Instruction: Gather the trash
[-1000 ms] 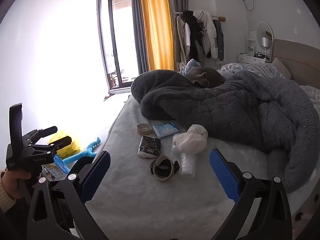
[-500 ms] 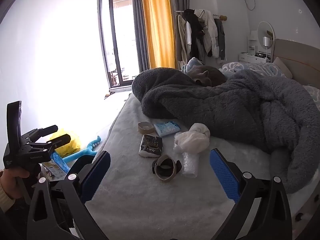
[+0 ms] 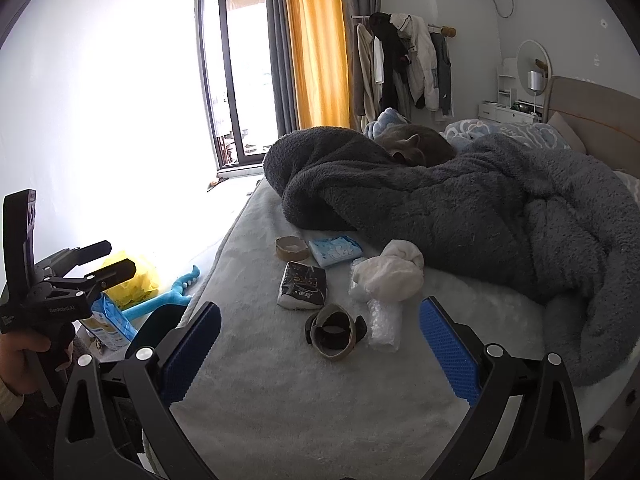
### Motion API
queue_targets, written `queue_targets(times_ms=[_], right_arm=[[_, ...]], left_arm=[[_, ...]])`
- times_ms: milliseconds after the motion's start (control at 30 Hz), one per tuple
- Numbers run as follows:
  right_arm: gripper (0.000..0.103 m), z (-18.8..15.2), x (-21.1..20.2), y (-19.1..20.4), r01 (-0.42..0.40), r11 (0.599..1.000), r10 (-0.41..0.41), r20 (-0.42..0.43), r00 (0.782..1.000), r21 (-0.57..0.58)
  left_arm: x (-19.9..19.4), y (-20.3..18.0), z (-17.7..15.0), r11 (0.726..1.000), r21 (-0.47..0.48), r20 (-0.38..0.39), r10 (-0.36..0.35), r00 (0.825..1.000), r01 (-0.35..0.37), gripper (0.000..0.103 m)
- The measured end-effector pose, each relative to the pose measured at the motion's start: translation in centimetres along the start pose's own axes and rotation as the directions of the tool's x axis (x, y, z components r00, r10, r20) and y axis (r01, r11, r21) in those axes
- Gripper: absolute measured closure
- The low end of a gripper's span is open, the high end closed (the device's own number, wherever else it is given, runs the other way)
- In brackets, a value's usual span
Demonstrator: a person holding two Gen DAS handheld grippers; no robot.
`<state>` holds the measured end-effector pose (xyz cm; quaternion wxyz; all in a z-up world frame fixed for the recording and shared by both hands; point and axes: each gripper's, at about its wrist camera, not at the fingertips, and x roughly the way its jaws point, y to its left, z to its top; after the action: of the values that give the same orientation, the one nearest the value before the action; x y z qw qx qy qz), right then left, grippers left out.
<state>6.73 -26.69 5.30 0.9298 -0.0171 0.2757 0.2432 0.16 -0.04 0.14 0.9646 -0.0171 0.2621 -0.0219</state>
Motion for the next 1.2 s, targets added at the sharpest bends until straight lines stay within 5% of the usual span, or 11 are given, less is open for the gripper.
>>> queue_targets(times_ms=[1200], right_arm=[[0.003, 0.19, 0.8, 0.49, -0.005, 1.0, 0.005, -0.015, 1.0, -0.006]], left_arm=[[-0.16, 0.18, -0.01, 1.0, -0.015, -0.014, -0.017, 1.0, 0.017, 0.004]])
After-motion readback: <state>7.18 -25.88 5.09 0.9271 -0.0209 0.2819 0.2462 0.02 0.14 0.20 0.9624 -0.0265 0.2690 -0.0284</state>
